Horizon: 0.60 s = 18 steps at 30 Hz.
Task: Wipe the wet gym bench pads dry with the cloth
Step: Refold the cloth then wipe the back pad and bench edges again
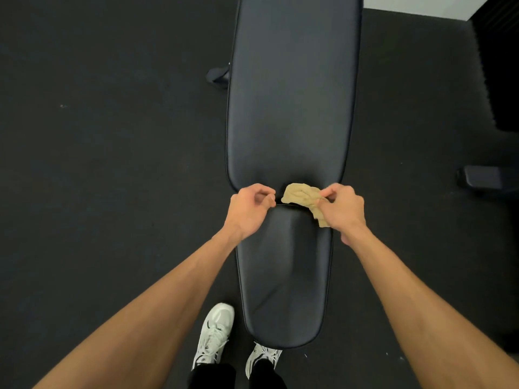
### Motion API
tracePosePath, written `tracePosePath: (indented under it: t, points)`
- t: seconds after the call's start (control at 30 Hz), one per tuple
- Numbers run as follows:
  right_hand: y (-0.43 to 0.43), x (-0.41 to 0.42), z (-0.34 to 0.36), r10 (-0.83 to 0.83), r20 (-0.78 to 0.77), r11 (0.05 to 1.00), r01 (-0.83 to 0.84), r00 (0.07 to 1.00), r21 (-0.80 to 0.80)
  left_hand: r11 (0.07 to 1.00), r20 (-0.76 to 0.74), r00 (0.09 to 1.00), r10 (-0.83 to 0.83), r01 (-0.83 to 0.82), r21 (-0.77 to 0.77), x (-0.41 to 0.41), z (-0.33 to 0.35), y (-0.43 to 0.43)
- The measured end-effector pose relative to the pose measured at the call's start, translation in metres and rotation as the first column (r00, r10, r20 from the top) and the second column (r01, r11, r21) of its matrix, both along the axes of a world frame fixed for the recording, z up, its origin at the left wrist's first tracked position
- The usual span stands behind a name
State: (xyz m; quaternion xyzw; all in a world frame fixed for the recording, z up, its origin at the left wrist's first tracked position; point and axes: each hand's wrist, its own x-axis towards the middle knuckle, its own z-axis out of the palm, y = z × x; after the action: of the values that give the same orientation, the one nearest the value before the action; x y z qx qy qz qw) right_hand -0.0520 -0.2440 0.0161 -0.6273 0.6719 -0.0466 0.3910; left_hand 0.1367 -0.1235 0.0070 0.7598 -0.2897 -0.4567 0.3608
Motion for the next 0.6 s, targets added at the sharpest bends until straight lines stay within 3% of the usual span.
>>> tracePosePath:
  t: [0.1, 0.23, 0.47, 0.6]
  points:
    - [0.030, -0.004, 0.024, -0.241, 0.160, 0.970, 0.233, 0.957, 0.066, 0.999, -0.242, 0.970, -0.034, 0.034, -0.002, -0.020, 0.014, -0.005]
    - [0.074, 0.002, 0.039, -0.316, 0.245, 0.948, 0.301, 0.916, 0.098, 0.999, -0.438, 0.898, 0.034, -0.037, 0.002, -0.037, 0.022, -0.005]
    - [0.132, 0.022, 0.026, -0.232, 0.173, 0.969, 0.213, 0.957, 0.123, 0.999, -0.134, 0.991, 0.024, -0.021, 0.028, -0.018, 0.002, 0.025]
    - [0.154, 0.038, 0.008, -0.122, 0.198, 0.992, 0.115, 0.973, 0.049, 0.995, 0.131, 0.986, -0.099, 0.094, 0.042, -0.007, -0.008, 0.047]
